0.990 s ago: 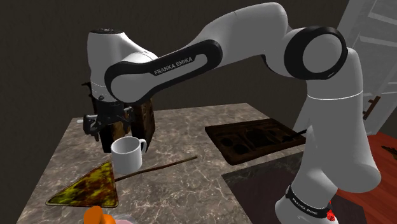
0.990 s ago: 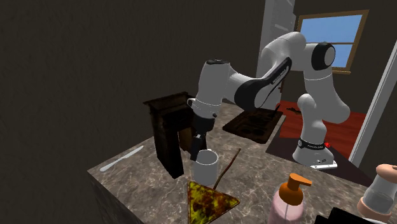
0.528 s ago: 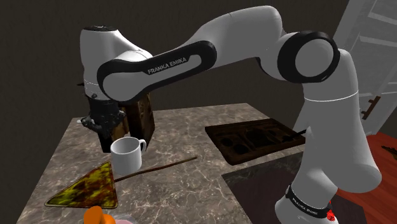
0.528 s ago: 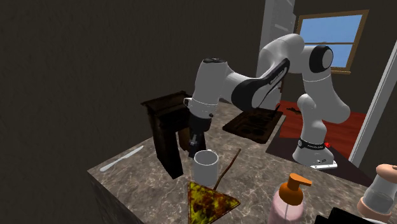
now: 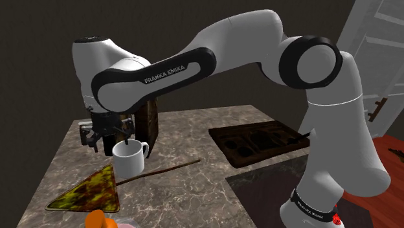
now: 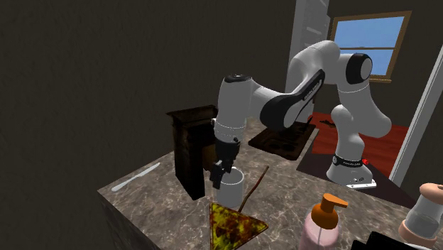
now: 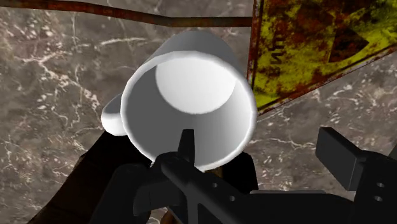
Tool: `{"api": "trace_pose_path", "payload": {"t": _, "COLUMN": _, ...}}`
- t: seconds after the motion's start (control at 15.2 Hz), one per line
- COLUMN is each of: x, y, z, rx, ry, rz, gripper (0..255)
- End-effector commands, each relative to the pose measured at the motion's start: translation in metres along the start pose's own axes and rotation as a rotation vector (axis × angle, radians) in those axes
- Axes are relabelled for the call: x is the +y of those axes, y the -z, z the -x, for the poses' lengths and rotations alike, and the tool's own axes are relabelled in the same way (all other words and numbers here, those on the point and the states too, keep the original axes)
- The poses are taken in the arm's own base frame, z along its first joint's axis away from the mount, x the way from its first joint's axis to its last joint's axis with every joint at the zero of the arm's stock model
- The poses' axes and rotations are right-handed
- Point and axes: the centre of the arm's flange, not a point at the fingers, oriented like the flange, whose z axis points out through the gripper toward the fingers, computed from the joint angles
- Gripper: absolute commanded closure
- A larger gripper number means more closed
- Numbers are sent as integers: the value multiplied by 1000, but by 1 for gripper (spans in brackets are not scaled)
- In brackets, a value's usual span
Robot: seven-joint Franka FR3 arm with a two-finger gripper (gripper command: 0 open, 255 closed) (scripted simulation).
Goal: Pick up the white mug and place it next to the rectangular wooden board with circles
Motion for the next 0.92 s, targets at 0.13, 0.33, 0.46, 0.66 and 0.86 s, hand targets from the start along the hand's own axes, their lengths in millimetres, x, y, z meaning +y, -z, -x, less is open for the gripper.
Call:
{"api": "trace_pose_path", "payload": {"t": 0.13, "x": -3, "y": -23, "z": 5, "rx": -17, "ry": -55, "rz": 21, "gripper": 0}}
{"api": "trace_pose_path", "payload": {"t": 0.33, "x": -2, "y": -39, "z": 6, "rx": -17, "ry": -55, "rz": 21, "gripper": 0}}
{"api": "trace_pose_path", "payload": {"t": 0.46, "x": -2, "y": -47, "z": 6, "rx": -17, "ry": -55, "rz": 21, "gripper": 0}}
{"api": "trace_pose_path", "payload": {"t": 0.66, "x": -2, "y": -47, "z": 6, "rx": -17, "ry": -55, "rz": 21, "gripper": 0}}
{"api": "trace_pose_path", "payload": {"t": 0.86, "x": -2, "y": -47, "z": 6, "rx": -17, "ry": -55, "rz": 21, "gripper": 0}}
